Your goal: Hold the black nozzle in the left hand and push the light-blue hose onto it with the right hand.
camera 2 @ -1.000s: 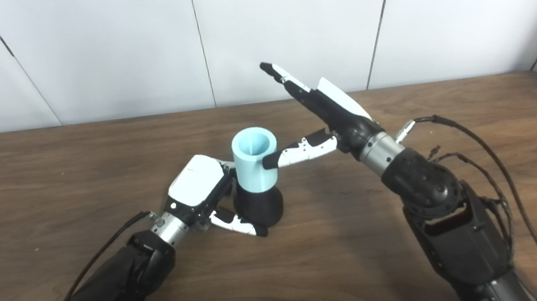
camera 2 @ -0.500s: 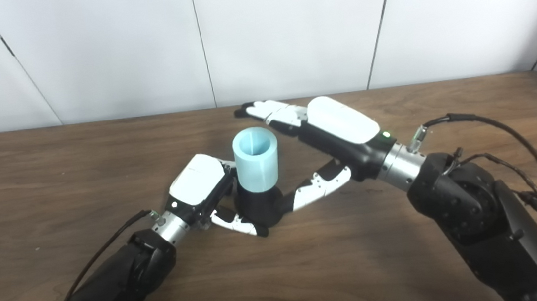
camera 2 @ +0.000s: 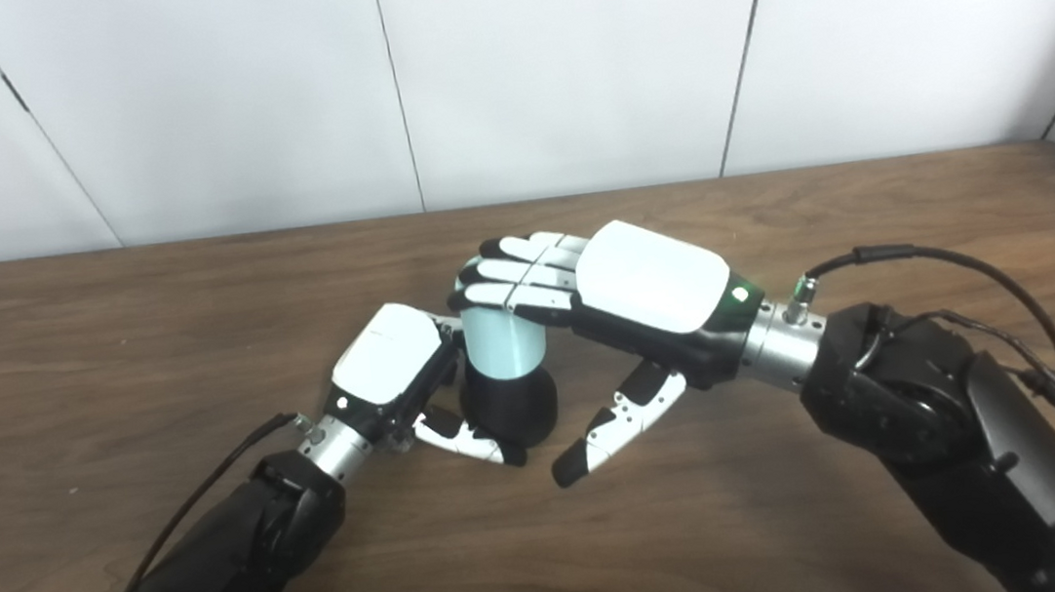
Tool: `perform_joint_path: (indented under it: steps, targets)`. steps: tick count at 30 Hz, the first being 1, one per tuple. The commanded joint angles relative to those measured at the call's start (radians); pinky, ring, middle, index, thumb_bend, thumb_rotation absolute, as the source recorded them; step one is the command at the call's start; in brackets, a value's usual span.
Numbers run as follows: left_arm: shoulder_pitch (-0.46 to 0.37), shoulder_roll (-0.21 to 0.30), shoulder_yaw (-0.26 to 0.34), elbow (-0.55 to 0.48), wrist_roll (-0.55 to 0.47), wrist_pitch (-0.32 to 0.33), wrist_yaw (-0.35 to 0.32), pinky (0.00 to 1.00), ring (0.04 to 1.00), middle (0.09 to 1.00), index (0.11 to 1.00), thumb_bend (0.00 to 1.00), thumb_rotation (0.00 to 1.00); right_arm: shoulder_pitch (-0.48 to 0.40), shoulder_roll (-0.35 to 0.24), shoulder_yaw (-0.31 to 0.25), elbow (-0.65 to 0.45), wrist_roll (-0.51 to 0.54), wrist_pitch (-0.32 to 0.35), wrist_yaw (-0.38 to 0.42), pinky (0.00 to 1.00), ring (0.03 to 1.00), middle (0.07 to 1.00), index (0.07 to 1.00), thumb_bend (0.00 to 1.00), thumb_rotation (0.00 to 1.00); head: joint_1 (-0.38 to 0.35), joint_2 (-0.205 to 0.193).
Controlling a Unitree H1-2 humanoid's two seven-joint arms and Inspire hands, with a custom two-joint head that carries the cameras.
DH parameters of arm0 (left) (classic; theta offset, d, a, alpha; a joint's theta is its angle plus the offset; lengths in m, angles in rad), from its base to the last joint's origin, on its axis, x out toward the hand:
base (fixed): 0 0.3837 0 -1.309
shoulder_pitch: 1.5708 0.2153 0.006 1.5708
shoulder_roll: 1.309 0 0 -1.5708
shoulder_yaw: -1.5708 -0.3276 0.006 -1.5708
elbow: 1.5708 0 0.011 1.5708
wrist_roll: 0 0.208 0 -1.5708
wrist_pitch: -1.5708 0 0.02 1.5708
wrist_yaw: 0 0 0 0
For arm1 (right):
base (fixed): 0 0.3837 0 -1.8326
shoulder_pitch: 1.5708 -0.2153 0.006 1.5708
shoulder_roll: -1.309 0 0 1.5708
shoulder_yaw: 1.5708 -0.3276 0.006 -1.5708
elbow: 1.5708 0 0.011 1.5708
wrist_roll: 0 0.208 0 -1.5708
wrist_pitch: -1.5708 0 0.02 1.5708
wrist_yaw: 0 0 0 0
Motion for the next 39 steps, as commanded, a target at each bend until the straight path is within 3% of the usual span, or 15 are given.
perform_joint_path:
  steps: [1,7,9,12,18,28,39]
  targets:
    - [0.085,0.007,-0.055,0.062,0.041,-0.012,-0.099,0.25,0.357,0.472,0.484,0.53,0.00,-0.010,-0.020,0.017,0.004,-0.028,-0.035,0.020,0.90,0.943,0.928,0.886,0.79,0.90,0.001,0.006]
    - [0.088,0.007,-0.053,0.063,0.037,-0.015,-0.098,0.26,0.363,0.473,0.484,0.53,0.00,-0.014,-0.042,0.049,0.029,-0.157,-0.044,0.043,0.96,0.960,0.936,0.886,0.80,0.86,0.004,0.007]
    - [0.091,0.006,-0.052,0.061,0.038,-0.012,-0.097,0.26,0.356,0.412,0.501,0.52,0.00,-0.013,-0.051,0.062,0.040,-0.197,-0.030,0.058,0.98,0.987,0.959,0.903,0.81,0.86,0.005,0.009]
    - [0.094,0.006,-0.050,0.051,0.034,-0.007,-0.106,0.25,0.350,0.467,0.485,0.53,0.00,-0.008,-0.058,0.074,0.061,-0.220,-0.024,0.053,0.96,0.996,0.972,0.913,0.80,0.84,0.006,0.011]
    - [0.093,0.008,-0.050,0.049,0.038,-0.001,-0.110,0.26,0.371,0.402,0.508,0.52,0.00,0.015,-0.057,0.087,0.086,-0.201,-0.022,0.031,0.95,0.993,0.974,0.914,0.79,0.84,0.002,0.014]
    - [0.093,0.005,-0.048,0.048,0.037,-0.003,-0.102,0.26,0.364,0.397,0.507,0.52,0.00,0.057,-0.046,0.091,0.069,-0.176,-0.001,0.005,0.94,0.977,0.964,0.937,0.78,0.89,0.005,0.021]
    - [0.092,0.004,-0.045,0.046,0.034,0.007,-0.115,0.27,0.374,0.401,0.509,0.52,0.00,0.112,-0.049,0.071,0.057,-0.141,-0.005,-0.045,0.92,0.962,0.953,0.920,0.76,0.84,0.004,0.024]
